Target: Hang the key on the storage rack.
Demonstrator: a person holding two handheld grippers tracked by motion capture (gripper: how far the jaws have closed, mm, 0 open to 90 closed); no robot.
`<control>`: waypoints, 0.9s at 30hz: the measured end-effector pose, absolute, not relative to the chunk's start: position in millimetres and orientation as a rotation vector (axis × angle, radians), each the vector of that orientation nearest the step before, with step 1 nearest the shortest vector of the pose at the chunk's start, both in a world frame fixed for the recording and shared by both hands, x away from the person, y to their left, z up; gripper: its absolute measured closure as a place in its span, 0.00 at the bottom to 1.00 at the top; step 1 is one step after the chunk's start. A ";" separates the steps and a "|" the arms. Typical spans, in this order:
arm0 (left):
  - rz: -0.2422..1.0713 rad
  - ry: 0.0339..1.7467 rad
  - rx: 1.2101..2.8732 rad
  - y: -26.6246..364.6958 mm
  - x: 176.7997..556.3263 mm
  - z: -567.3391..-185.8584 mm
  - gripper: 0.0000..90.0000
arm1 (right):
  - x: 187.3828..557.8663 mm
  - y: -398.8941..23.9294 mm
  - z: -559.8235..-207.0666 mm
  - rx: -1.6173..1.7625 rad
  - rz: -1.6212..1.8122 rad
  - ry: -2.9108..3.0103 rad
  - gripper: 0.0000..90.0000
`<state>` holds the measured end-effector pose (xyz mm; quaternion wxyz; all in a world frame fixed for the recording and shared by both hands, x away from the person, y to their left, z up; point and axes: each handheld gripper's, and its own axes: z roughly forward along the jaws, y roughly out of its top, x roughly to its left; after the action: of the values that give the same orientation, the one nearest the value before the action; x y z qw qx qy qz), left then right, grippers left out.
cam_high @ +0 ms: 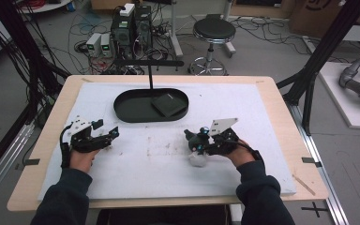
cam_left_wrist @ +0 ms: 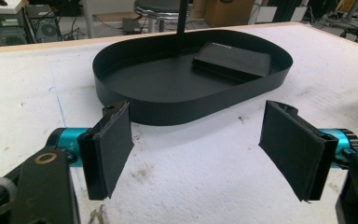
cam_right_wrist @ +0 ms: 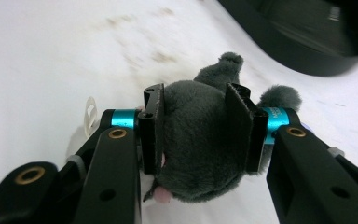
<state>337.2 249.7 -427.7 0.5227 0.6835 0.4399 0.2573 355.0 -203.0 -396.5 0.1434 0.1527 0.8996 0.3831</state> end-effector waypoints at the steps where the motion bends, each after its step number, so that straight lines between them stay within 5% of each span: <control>1: 0.615 1.054 1.637 249.5 337.3 -427.8 0.28 | 357.8 -205.4 -396.6 0.443 1.080 2.578 0.65; 4: 0.614 1.053 1.639 248.7 337.3 -428.0 0.28 | 364.8 -210.3 -397.9 0.510 1.032 2.489 0.54; 6: 0.615 1.052 1.640 248.6 337.3 -428.0 0.28 | 367.5 -210.8 -399.0 0.671 1.012 2.434 0.33; 12: 0.617 1.053 1.640 249.1 336.8 -427.5 0.28 | 360.1 -210.3 -395.2 0.989 1.071 2.271 0.24; 18: 0.614 1.053 1.637 247.9 336.7 -427.5 0.28 | 353.8 -188.8 -407.0 1.018 0.898 2.359 0.26; 20: 0.613 1.050 1.639 247.8 336.7 -427.4 0.28 | 353.1 -181.3 -412.4 0.959 0.814 2.382 0.33; 22: 0.614 1.050 1.640 247.8 336.6 -427.4 0.28 | 353.9 -180.1 -412.1 0.872 0.740 2.370 0.50; 27: 0.617 1.049 1.647 247.6 336.4 -427.5 0.28 | 363.5 -189.2 -411.7 0.796 0.792 2.425 0.57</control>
<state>336.4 247.6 -427.5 0.5201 0.6869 0.4376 0.2572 363.5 -189.2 -411.7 0.2324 0.2896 0.8826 0.2883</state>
